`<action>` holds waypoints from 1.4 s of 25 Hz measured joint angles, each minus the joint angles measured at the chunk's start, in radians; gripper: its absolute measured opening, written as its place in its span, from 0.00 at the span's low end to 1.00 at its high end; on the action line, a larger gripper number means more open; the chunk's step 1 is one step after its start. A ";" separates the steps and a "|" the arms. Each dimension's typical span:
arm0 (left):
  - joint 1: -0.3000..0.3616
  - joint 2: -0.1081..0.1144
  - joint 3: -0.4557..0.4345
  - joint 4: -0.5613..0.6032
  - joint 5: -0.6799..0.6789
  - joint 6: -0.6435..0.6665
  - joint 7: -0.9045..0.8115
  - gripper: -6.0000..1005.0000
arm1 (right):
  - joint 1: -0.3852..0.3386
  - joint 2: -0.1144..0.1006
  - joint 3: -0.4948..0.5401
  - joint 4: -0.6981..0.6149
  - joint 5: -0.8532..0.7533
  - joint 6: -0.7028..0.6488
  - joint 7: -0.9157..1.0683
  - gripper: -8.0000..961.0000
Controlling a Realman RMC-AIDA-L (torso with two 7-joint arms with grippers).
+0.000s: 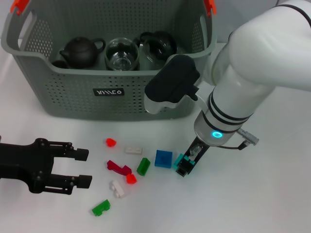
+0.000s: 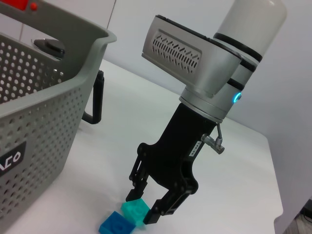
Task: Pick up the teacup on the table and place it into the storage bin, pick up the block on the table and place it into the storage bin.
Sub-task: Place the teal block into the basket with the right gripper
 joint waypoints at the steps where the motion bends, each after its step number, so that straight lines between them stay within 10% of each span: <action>1: 0.000 0.000 0.000 0.000 0.000 0.000 0.000 0.74 | 0.000 -0.001 0.000 -0.001 0.000 -0.001 0.000 0.45; 8: 0.000 0.008 -0.003 -0.001 0.000 0.017 -0.005 0.74 | -0.014 -0.017 0.060 -0.108 -0.007 -0.083 -0.005 0.45; 21: 0.000 0.011 -0.009 -0.002 -0.014 0.048 -0.007 0.74 | 0.107 -0.019 0.547 -0.357 -0.090 -0.352 -0.140 0.45; 35: -0.023 0.011 -0.020 0.000 -0.008 0.037 -0.003 0.74 | 0.274 -0.044 0.720 0.042 -0.269 0.053 -0.321 0.52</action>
